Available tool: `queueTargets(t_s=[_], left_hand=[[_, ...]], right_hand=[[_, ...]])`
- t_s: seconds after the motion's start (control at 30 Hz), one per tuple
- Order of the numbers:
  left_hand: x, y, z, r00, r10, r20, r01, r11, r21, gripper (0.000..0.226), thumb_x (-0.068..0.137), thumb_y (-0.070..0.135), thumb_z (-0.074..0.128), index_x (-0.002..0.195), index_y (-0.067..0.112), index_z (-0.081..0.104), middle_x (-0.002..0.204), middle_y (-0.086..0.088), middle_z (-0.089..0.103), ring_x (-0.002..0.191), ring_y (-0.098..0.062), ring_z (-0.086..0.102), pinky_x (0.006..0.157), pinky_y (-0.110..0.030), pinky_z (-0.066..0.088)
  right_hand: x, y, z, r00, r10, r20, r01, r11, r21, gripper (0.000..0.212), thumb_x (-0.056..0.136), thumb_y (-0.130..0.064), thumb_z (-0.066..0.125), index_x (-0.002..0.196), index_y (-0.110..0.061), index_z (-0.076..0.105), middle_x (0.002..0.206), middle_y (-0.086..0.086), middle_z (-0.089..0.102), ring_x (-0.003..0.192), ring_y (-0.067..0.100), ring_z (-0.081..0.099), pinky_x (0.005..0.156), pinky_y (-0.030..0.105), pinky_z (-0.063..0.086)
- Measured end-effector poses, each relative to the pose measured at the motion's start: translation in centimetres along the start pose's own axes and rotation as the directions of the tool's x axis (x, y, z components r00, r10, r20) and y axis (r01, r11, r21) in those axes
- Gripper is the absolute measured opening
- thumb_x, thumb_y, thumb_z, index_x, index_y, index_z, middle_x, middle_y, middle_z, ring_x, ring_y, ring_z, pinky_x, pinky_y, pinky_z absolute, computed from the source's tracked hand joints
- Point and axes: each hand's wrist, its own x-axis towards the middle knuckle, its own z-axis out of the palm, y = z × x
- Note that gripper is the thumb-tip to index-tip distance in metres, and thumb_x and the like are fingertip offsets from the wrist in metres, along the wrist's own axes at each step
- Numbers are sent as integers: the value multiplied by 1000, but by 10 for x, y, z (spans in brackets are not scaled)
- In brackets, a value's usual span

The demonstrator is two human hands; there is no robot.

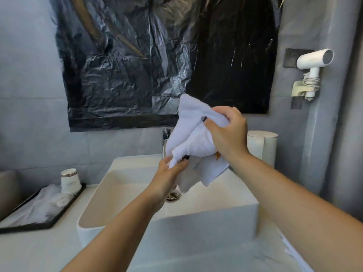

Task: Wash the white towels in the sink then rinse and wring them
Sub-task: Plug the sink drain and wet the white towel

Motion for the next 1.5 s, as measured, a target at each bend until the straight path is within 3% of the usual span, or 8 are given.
queueTargets(t_s=[0.37, 0.6, 0.73, 0.83, 0.93, 1.07, 1.17, 1.5], left_hand=[[55, -67, -79, 842, -236, -485, 148, 966, -213, 19, 91, 11, 56, 104, 17, 69, 106, -14, 72, 95, -28, 69, 79, -37, 55], [98, -46, -96, 839, -399, -371, 318, 911, -262, 36, 56, 34, 63, 82, 10, 68, 82, -12, 67, 72, -29, 62, 69, -33, 45], [114, -65, -97, 881, -390, -269, 350, 918, -185, 19, 79, 26, 68, 90, 13, 76, 90, -10, 71, 79, -25, 63, 75, -31, 44], [119, -79, -94, 902, -298, -312, 289, 954, -74, 25, 87, -8, 57, 96, 10, 73, 91, -10, 71, 81, -21, 66, 75, -27, 55], [115, -74, -92, 928, -232, -291, 192, 969, -158, 32, 86, -15, 54, 102, 7, 70, 94, -12, 74, 81, -21, 69, 80, -30, 58], [114, -69, -93, 923, -200, -329, 91, 944, -318, 38, 86, -17, 52, 112, 6, 66, 98, -14, 75, 82, -21, 71, 86, -34, 58], [116, -71, -93, 937, -243, -252, 150, 929, -337, 38, 88, -10, 58, 121, 8, 62, 96, -13, 73, 81, -20, 69, 84, -37, 57], [118, -94, -85, 917, -374, -140, 393, 786, 477, 81, 75, 37, 85, 124, 26, 21, 114, -4, 63, 107, -20, 60, 96, -37, 49]], right_hand=[[-39, 132, 108, 657, 738, 155, -720, 674, -162, 9, 79, -16, 74, 83, -9, 70, 87, 7, 70, 87, 27, 67, 75, 35, 56], [-9, 154, 118, 699, 715, 21, -715, 699, -31, 22, 80, -13, 61, 60, -12, 53, 66, 5, 55, 66, 26, 52, 63, 32, 41], [-11, 184, 124, 688, 721, 84, -713, 692, -111, 23, 79, -14, 63, 59, -13, 52, 63, 2, 52, 67, 26, 47, 63, 31, 37], [-22, 198, 135, 549, 750, 369, -707, 652, -274, 10, 77, -21, 72, 79, -14, 65, 79, 4, 63, 79, 24, 58, 68, 30, 45], [-33, 193, 147, 420, 749, 513, -658, 640, -396, 55, 59, -56, 73, 104, -24, 67, 107, -1, 65, 104, 20, 60, 94, 39, 49], [-31, 183, 145, 670, 647, 364, -530, 761, -374, 55, 73, -68, 63, 105, -23, 63, 114, -4, 49, 109, 19, 48, 97, 39, 42], [-34, 184, 141, 466, 601, 649, -570, 765, -299, 49, 76, -55, 71, 99, -11, 71, 95, -2, 70, 90, 17, 64, 77, 34, 48], [-27, 186, 135, 749, 461, 476, -538, 842, 31, 44, 94, -30, 63, 58, -7, 52, 63, 3, 39, 67, 17, 40, 65, 32, 34]])
